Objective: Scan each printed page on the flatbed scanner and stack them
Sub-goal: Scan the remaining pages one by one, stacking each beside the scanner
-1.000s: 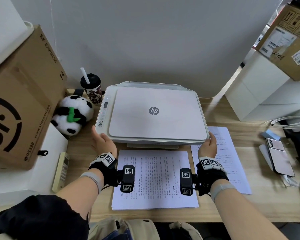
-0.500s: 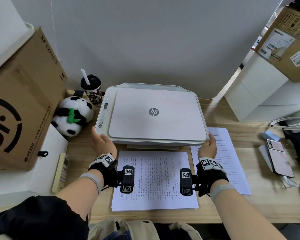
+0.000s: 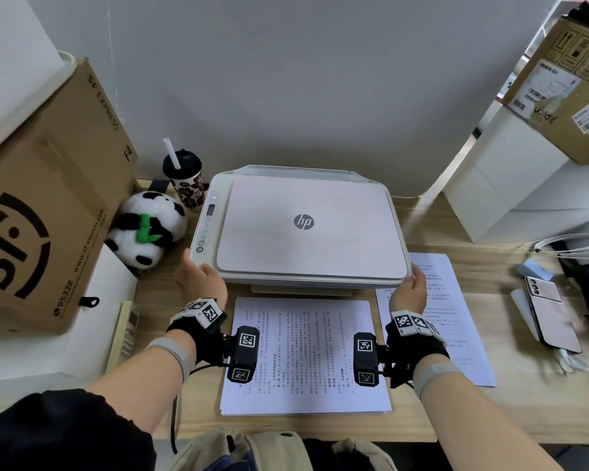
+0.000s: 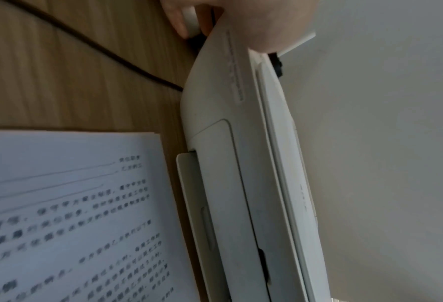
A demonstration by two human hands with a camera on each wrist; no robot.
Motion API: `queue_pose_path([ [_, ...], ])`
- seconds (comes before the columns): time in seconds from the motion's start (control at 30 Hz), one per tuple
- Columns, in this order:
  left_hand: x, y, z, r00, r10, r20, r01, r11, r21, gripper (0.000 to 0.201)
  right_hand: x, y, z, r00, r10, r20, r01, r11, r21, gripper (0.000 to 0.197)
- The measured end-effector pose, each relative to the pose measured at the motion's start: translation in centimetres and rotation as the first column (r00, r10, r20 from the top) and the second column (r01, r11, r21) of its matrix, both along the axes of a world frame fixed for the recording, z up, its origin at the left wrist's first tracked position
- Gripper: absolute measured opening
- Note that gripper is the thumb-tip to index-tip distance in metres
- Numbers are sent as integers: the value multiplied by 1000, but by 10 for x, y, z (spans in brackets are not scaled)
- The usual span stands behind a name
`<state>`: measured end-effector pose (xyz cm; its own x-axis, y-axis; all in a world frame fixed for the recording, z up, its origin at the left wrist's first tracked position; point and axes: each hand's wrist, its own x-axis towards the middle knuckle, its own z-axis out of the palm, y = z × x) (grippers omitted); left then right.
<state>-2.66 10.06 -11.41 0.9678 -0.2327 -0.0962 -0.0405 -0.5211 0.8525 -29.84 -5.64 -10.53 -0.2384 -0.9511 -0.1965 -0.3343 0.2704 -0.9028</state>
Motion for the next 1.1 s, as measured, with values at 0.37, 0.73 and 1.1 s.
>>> queue_pose_path([
  [0.37, 25, -13, 45, 858, -481, 181, 342, 798, 497, 31, -1, -3, -2, 1000, -14, -6, 14, 1000, 17, 39],
  [0.73, 30, -25, 61, 853, -519, -55, 449, 676, 584, 31, -11, -10, 11, 996, -62, 63, 59, 997, 56, 35],
  [1.1, 70, -73, 151, 918, -394, -37, 363, 874, -323, 24, 5, -41, 44, 985, -95, 146, 114, 986, -124, 27],
])
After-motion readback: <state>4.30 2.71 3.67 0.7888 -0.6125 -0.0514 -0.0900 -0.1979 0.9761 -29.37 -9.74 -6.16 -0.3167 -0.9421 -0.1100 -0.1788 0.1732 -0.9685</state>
